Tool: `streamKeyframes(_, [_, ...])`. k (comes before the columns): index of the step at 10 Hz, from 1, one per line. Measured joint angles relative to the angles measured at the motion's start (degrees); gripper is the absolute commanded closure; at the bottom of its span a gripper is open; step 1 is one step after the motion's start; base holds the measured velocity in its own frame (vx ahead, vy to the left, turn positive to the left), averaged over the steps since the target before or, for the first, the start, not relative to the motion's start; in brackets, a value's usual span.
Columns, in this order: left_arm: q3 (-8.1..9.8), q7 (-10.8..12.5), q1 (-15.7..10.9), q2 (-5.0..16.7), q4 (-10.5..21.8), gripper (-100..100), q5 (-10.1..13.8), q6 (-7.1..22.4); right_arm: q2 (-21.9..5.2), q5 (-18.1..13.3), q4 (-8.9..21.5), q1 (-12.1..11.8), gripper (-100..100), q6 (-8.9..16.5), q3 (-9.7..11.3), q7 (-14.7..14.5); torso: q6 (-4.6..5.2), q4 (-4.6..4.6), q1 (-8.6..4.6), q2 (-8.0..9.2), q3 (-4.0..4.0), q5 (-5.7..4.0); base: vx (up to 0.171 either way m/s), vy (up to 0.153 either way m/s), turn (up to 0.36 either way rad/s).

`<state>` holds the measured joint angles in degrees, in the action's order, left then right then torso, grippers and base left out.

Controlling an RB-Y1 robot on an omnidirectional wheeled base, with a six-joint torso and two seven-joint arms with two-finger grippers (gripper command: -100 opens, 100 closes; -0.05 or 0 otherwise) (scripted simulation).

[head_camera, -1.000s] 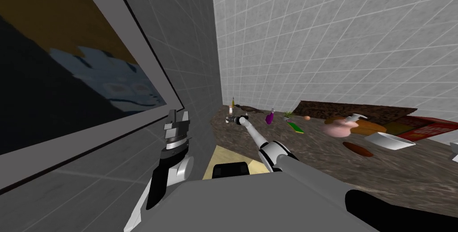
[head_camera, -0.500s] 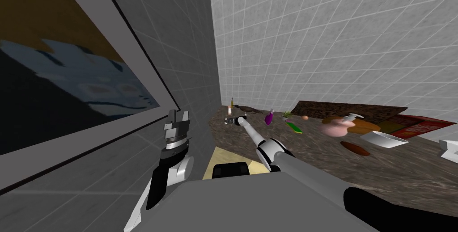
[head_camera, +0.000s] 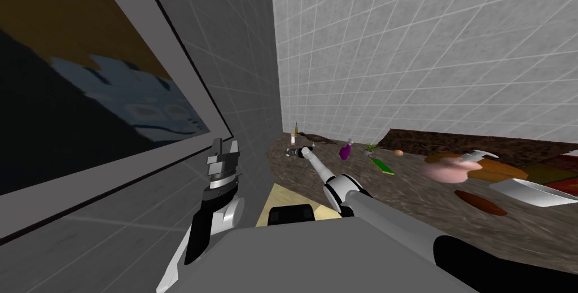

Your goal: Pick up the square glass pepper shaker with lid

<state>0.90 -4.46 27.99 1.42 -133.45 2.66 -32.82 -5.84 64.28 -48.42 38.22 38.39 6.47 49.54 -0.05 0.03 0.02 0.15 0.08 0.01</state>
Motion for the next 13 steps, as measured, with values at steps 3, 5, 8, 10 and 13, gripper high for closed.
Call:
streamKeyframes(3, [0.00, 0.00, 0.00, 0.00, 0.00, 0, 0.00, 0.00, -1.56, 0.74, 3.35, 1.09, -100, 0.18, -5.11, -2.47, 0.01, 0.00, -0.01, 0.02, 0.01, 0.00, -0.042, 0.006, 0.192])
streamKeyframes(5, [0.00, 0.00, 0.00, 0.00, 0.00, 0, 0.00, 0.00, -2.21, 1.06, 5.59, 1.50, -100, -0.25, -8.24, -4.90, 0.01, 0.00, -0.02, 0.00, 0.00, -0.01, -0.033, 0.007, 0.240])
streamKeyframes(8, [0.01, 0.00, 0.02, 0.00, 0.00, 0, 0.00, 0.00, -3.11, 0.63, 6.72, 1.72, 100, -0.24, -11.27, -5.75, 0.05, -0.01, -0.04, -0.06, -0.03, -0.01, -0.017, 0.004, 0.089])
streamKeyframes(10, [0.01, 0.00, 0.01, 0.00, 0.00, 0, 0.00, 0.00, -2.99, 0.87, 6.41, 1.95, 100, -0.50, -11.45, -5.74, 0.03, -0.22, 0.08, -0.20, -0.21, 0.20, 0.000, 0.000, 0.000])
streamKeyframes(13, [0.01, 0.00, 0.02, 0.00, 0.00, 0, 0.00, 0.00, -3.09, 0.79, 6.36, 2.01, 0, -0.59, -11.42, -5.83, 0.00, -0.34, 0.09, -0.42, -0.37, 0.13, 0.000, 0.000, 0.000])
